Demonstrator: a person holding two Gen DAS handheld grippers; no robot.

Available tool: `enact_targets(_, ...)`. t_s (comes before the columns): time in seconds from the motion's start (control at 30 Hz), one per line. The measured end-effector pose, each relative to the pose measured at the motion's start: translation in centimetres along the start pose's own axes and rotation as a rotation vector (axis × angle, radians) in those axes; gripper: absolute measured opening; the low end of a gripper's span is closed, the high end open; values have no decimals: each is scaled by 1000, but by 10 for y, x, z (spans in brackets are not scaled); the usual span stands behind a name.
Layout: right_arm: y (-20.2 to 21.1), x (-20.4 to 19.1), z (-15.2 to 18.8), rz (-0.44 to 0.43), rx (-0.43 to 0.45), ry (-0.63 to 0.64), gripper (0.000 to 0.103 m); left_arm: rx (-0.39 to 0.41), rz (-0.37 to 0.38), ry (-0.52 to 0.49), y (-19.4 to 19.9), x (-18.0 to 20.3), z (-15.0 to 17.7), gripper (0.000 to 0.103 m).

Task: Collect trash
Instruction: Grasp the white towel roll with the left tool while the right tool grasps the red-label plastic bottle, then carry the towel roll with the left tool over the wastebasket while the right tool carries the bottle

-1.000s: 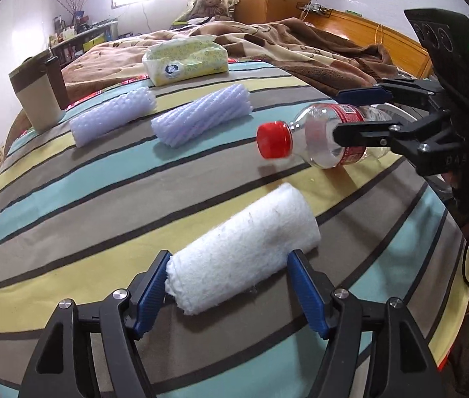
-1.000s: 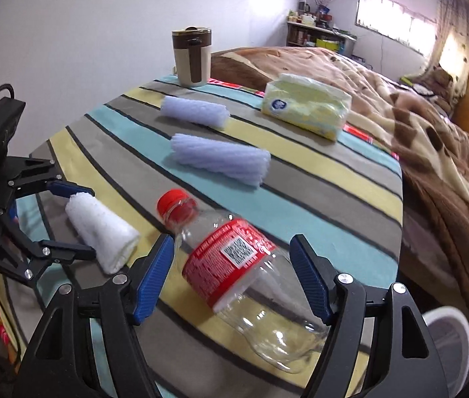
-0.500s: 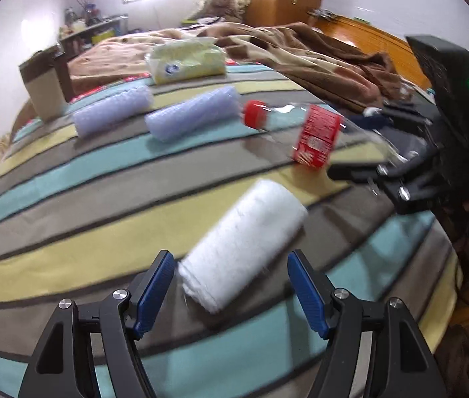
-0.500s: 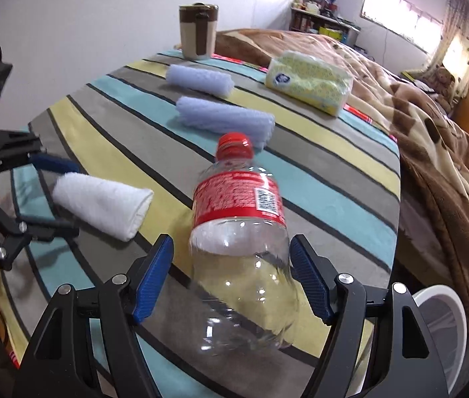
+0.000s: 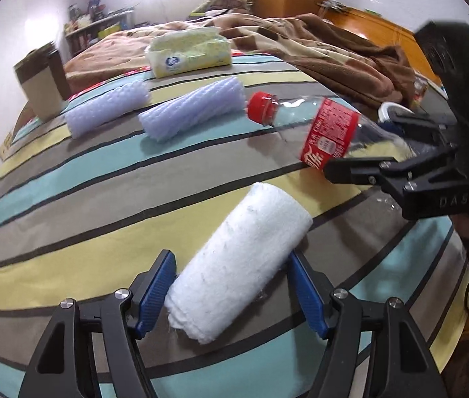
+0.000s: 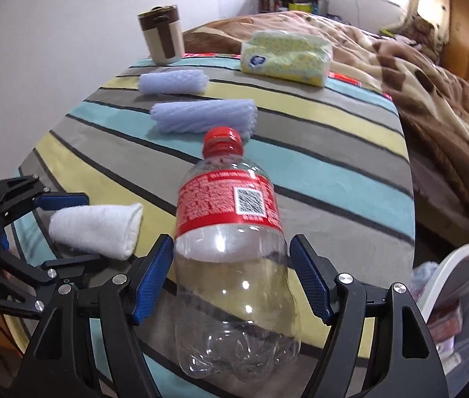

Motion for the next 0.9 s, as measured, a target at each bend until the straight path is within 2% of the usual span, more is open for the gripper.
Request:
enact_targets(0.07, 1, 2, 2, -4, 2, -18, 65, 1, -8, -3, 0, 1, 1, 65)
enact_targets(0.1, 3, 3, 3, -6, 9, -31, 64, 4, -11, -1, 1, 1, 1, 57)
enact_targets(0.2, 7, 5, 4, -5, 24, -56, 64, 15, 1, 42, 5, -2, 0, 46)
enact_targets(0.37, 13, 6, 6, -16, 46, -75, 64, 39, 11, 93, 10, -3, 1, 35)
enact_targets(0.6, 37, 8, 7, -39, 117, -113, 64, 94, 8, 141, 24, 3, -4, 27)
enact_targets(0.9, 66, 18, 10, -42, 203, -165, 64, 159, 18, 140, 45, 24, -19, 27)
Point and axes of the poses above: each gripper's, at about its wrist camera, not at the fingertips, and y roughly against the way its jaws point, x to its right, z to its underside, the point moved 7 cm from there along -y, roughly the way its jaws point, and after that the axes turned 8 degrees about -y, right-handed, at the moved point
